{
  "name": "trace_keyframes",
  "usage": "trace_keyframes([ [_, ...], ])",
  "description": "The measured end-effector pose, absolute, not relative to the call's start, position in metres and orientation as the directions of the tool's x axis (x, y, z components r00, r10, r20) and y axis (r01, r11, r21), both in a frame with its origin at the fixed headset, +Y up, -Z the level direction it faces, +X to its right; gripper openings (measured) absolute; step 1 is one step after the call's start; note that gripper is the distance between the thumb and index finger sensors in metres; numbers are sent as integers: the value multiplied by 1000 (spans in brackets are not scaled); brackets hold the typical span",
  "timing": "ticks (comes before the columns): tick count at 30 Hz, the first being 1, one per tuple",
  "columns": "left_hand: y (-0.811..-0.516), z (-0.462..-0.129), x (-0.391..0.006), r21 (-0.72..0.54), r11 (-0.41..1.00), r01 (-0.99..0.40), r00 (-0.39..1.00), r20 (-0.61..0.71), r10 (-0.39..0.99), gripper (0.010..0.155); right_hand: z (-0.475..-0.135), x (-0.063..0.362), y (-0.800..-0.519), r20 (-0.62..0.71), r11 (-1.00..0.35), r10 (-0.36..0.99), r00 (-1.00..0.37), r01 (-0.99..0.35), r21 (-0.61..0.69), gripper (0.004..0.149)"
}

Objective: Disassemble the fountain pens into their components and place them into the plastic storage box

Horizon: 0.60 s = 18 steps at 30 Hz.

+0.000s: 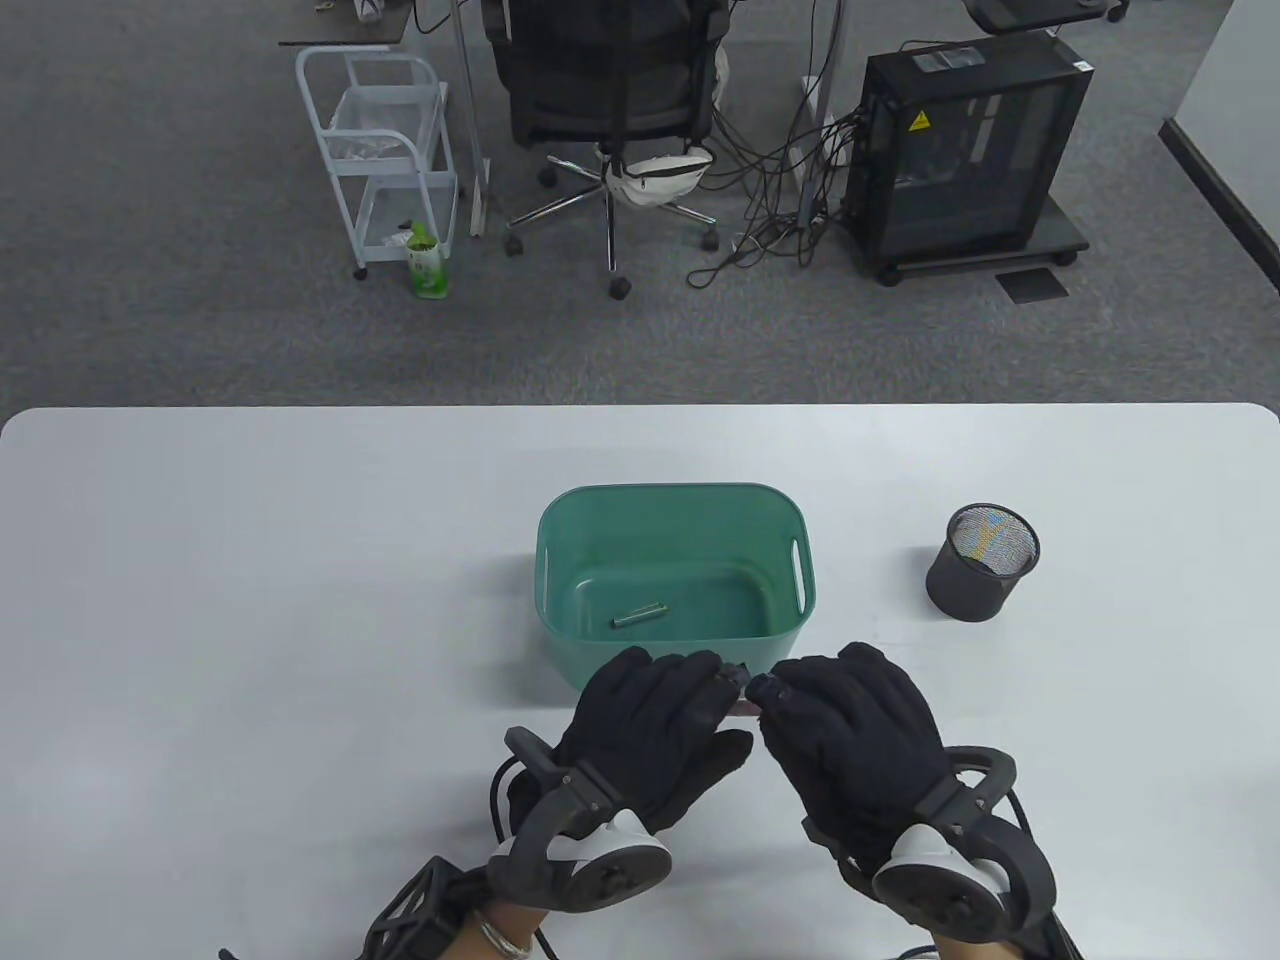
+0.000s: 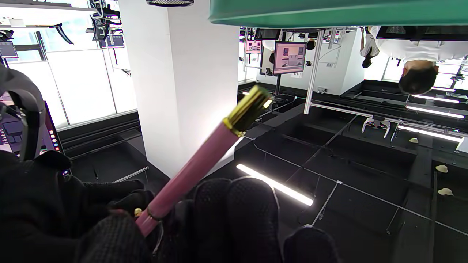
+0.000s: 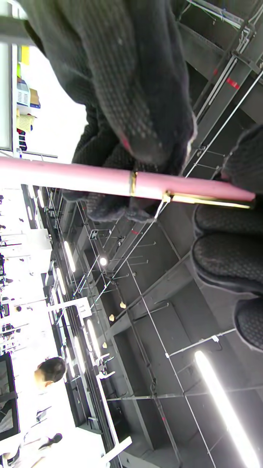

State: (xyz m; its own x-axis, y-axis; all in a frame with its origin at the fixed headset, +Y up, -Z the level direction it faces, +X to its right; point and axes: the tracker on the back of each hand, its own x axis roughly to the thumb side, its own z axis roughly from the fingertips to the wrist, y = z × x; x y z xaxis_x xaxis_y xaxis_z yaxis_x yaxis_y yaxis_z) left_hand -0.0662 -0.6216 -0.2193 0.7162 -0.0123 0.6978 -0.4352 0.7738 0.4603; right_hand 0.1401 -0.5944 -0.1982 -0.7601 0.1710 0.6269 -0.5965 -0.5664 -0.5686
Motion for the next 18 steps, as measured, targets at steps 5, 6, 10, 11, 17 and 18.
trace_keyframes([
  [5,-625,-220,-66,468,769,-435,713,701,-23,51,-197,134,-598,635,-584,156,-756,-589,-558,35],
  [6,-625,-220,-67,467,766,-441,711,703,-20,50,-197,133,-598,636,-588,153,-757,-586,-557,35],
  [10,-625,-221,-67,460,769,-444,706,708,-16,48,-198,130,-601,633,-599,137,-762,-572,-560,35],
  [11,-625,-221,-67,459,771,-442,706,708,-17,48,-198,129,-601,633,-601,136,-762,-571,-559,34],
  [17,-625,-221,-67,444,774,-452,683,730,-20,47,-198,128,-601,635,-607,131,-761,-568,-556,35],
  [18,-625,-220,-67,444,772,-455,678,735,-24,47,-198,127,-601,638,-606,134,-758,-572,-552,35],
])
